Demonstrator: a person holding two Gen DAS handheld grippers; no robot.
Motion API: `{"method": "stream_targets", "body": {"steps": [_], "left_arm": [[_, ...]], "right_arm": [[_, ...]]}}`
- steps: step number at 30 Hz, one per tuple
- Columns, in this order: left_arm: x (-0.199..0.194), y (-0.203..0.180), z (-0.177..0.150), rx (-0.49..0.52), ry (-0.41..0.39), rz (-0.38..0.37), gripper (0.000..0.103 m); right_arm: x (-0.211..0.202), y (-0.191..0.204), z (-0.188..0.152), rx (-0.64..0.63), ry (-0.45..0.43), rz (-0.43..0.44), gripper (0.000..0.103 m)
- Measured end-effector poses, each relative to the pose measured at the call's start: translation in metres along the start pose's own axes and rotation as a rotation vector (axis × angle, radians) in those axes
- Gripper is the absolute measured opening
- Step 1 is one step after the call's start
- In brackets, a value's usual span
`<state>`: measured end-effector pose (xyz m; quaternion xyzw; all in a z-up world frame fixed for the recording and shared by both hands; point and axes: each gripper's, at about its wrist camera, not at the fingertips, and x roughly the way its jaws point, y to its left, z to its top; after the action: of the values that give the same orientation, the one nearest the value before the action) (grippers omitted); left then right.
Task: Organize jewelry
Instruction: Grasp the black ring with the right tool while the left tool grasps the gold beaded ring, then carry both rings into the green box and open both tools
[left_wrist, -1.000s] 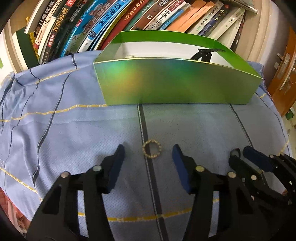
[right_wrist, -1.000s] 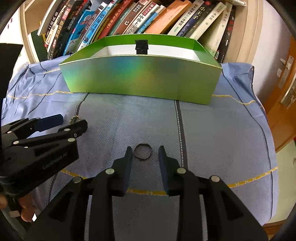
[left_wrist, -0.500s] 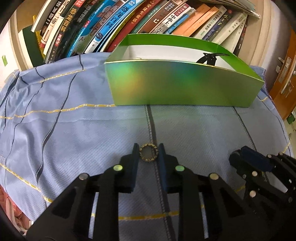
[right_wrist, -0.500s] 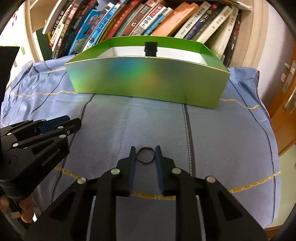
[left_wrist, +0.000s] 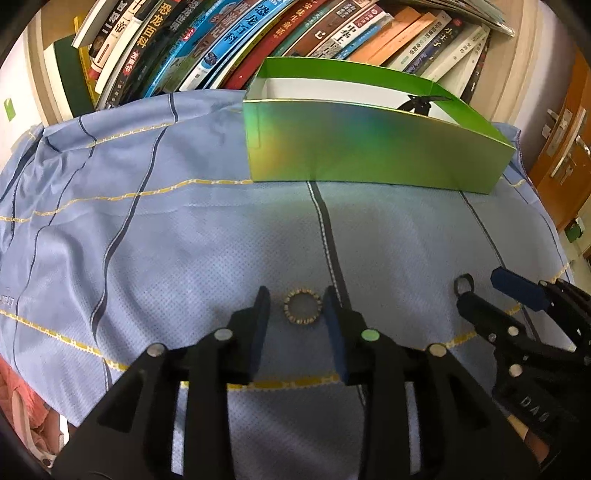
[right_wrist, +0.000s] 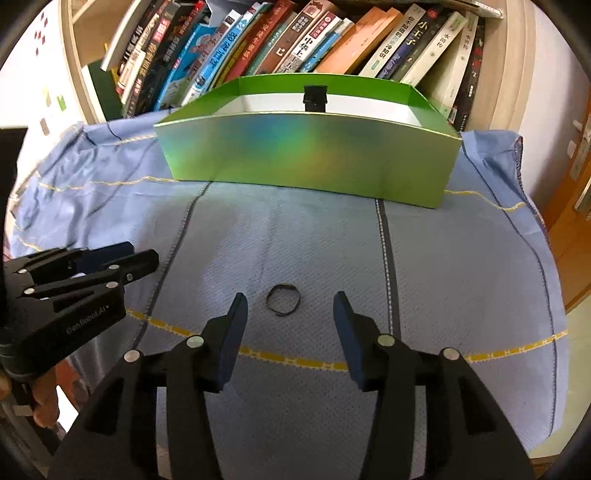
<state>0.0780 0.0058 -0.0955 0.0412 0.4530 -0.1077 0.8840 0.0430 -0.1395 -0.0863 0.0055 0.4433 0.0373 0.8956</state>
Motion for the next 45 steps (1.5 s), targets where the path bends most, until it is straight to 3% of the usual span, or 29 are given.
{"method": "stream_targets", "body": {"steps": [5,11,14,17,28,35,45], "left_arm": [[0.001,-0.011,0.0,0.033,0.001,-0.007,0.045],[0.001,-0.012,-0.002,0.048,-0.002,0.0,0.04],[0.0,-0.01,-0.003,0.051,-0.005,0.005,0.033],[-0.001,-0.006,-0.003,0.037,-0.006,0.01,0.021],[-0.01,-0.009,0.002,0.036,-0.037,0.018,0.021],[-0.012,-0.013,0.0,0.045,-0.044,0.042,0.021],[-0.011,-0.015,-0.002,0.04,-0.041,0.048,0.021]], "right_arm": [[0.006,0.007,0.0,-0.023,-0.002,-0.012,0.045],[0.008,0.01,0.002,-0.038,-0.007,0.005,0.024],[0.008,0.01,0.003,-0.036,-0.009,0.01,0.021],[0.007,0.008,0.003,-0.025,-0.008,0.026,0.021],[-0.002,0.0,0.003,0.009,-0.022,-0.01,0.021],[-0.002,-0.006,0.004,0.044,-0.019,-0.077,0.021],[-0.003,-0.01,0.002,0.074,-0.019,-0.08,0.021]]}}
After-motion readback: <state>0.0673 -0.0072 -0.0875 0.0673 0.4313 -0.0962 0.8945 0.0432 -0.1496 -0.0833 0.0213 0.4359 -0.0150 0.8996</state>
